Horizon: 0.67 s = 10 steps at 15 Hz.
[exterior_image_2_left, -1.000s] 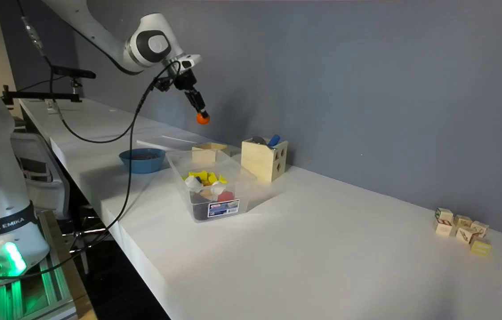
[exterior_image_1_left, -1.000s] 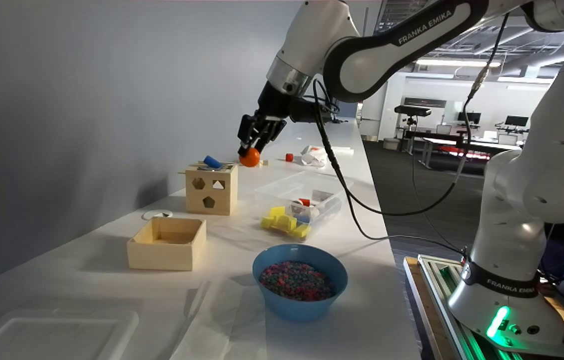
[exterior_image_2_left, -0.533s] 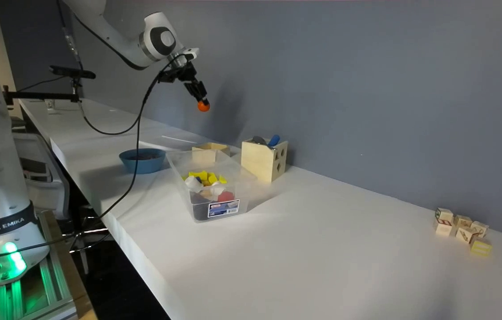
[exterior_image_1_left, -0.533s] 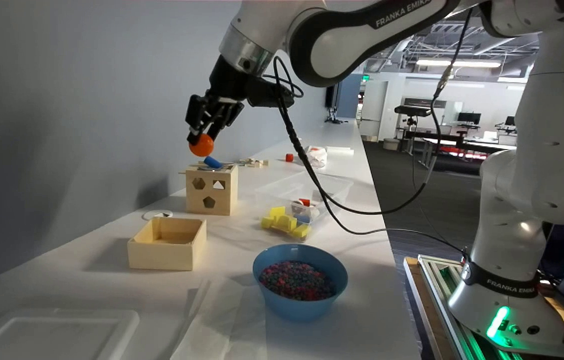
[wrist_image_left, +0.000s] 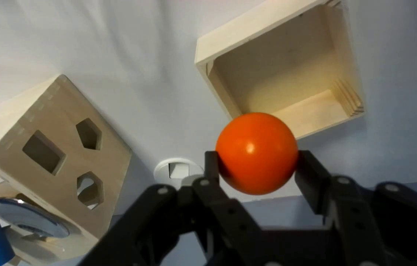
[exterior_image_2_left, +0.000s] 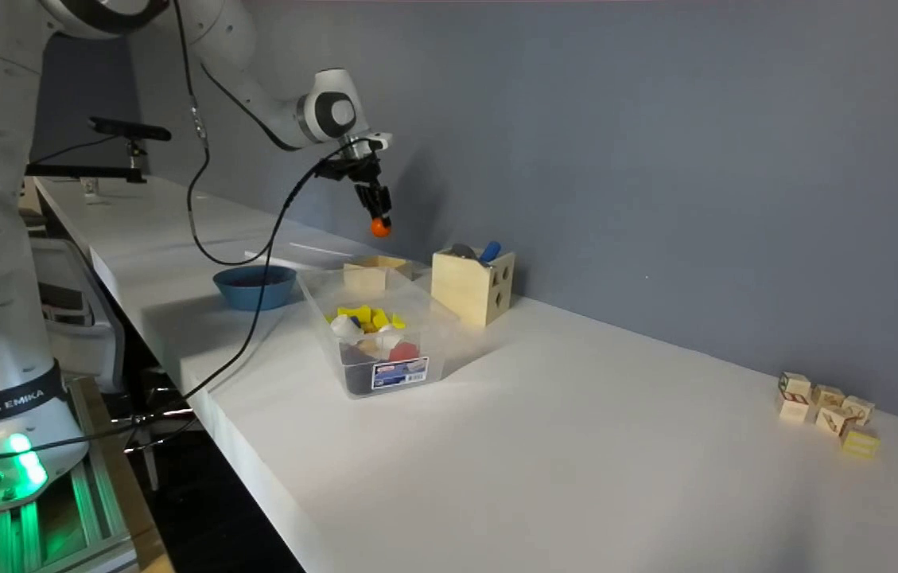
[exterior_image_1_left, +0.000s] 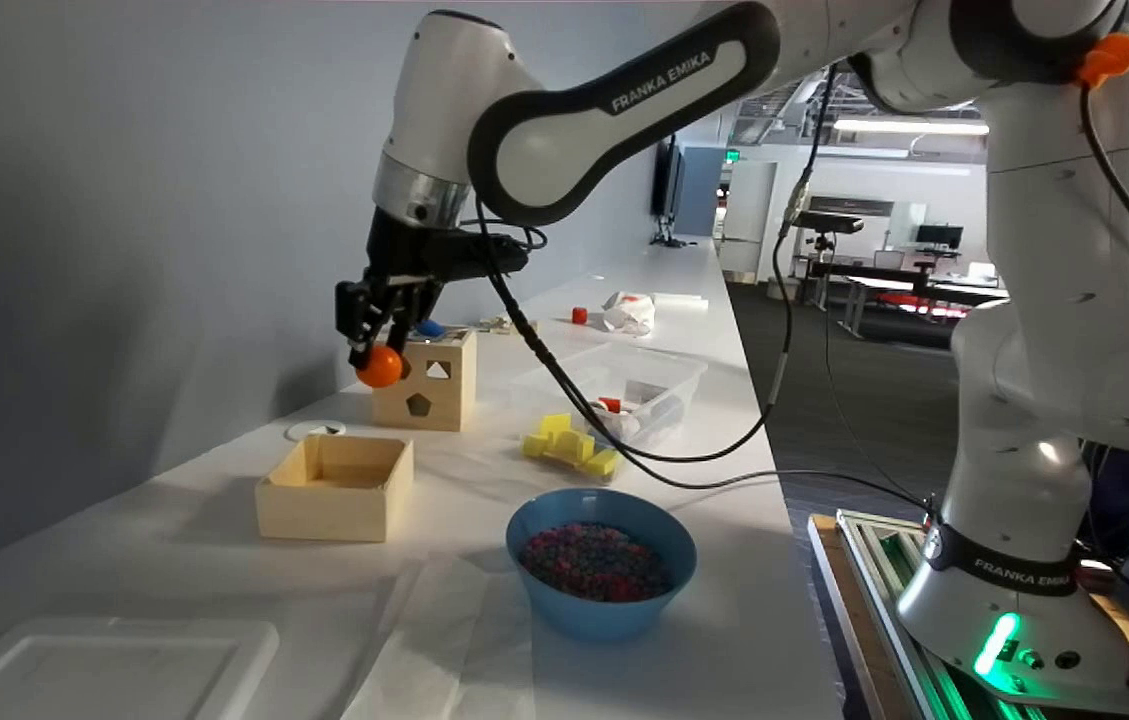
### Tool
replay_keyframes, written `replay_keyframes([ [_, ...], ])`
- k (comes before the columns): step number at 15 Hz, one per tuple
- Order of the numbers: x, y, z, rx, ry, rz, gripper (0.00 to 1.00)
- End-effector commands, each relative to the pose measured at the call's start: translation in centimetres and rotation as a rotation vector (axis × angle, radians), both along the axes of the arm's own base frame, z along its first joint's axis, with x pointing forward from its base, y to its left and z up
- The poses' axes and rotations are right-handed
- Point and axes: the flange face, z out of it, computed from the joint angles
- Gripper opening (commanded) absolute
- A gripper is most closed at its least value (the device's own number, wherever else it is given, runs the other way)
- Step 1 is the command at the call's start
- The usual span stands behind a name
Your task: Move the small crate to the left, then put the round orange object inside it
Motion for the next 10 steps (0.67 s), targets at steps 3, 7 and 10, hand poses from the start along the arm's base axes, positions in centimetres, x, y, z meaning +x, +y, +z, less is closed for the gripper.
replay_keyframes([
  [3, 2.8, 3.0, -3.0, -0.071, 0.135, 0.033, 0.30],
  [7, 3.8, 4.3, -4.2, -0.073, 0.159, 0.053, 0.30],
  [10, 5.1, 4.4, -4.0, -0.053, 0.109, 0.059, 0.30],
])
